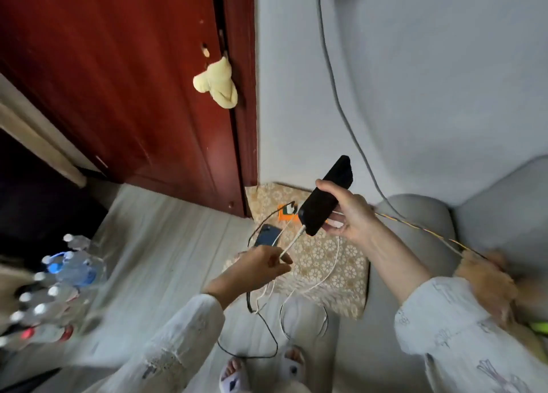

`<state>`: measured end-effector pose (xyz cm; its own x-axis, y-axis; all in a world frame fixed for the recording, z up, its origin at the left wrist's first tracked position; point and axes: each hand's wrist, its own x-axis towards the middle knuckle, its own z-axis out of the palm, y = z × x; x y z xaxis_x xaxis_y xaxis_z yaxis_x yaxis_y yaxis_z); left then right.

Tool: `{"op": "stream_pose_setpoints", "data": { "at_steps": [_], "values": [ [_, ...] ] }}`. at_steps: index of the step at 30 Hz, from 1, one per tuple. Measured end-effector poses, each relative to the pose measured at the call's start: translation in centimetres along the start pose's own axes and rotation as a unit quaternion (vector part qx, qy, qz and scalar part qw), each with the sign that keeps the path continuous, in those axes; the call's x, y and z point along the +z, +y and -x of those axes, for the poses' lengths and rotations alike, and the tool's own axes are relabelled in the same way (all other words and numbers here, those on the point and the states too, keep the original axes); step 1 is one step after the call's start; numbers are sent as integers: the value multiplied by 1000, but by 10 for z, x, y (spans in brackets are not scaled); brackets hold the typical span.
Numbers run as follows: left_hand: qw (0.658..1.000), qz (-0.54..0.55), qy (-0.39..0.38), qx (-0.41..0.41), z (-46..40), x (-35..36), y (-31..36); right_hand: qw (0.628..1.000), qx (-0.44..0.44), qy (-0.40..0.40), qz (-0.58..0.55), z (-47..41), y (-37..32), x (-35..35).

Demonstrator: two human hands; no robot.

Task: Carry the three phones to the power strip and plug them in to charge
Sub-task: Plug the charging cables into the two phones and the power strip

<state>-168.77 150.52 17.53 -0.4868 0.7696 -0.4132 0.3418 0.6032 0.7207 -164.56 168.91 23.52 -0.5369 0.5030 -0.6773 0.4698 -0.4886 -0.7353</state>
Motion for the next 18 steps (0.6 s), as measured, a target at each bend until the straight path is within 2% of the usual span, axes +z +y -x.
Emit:
{"op": "stream_pose_setpoints", "data": {
  "at_steps": [3,6,11,15,18],
  "values": [
    [995,16,-97,-27,-16,37,-44,997,47,39,52,-48,50,-5],
    [988,-17,-147,-51,-40,68,-92,988,84,66,112,-102,102,-10],
    [982,-129,-83,-109,-104,103,-177,947,76,102,296,-194,180,-11],
    [942,-303,-111,-86,-156,131,-237,896,57,116,425,-268,230,1],
    [927,-352,-108,-76,-174,147,-266,881,46,141,449,-302,256,12]
  ]
}}
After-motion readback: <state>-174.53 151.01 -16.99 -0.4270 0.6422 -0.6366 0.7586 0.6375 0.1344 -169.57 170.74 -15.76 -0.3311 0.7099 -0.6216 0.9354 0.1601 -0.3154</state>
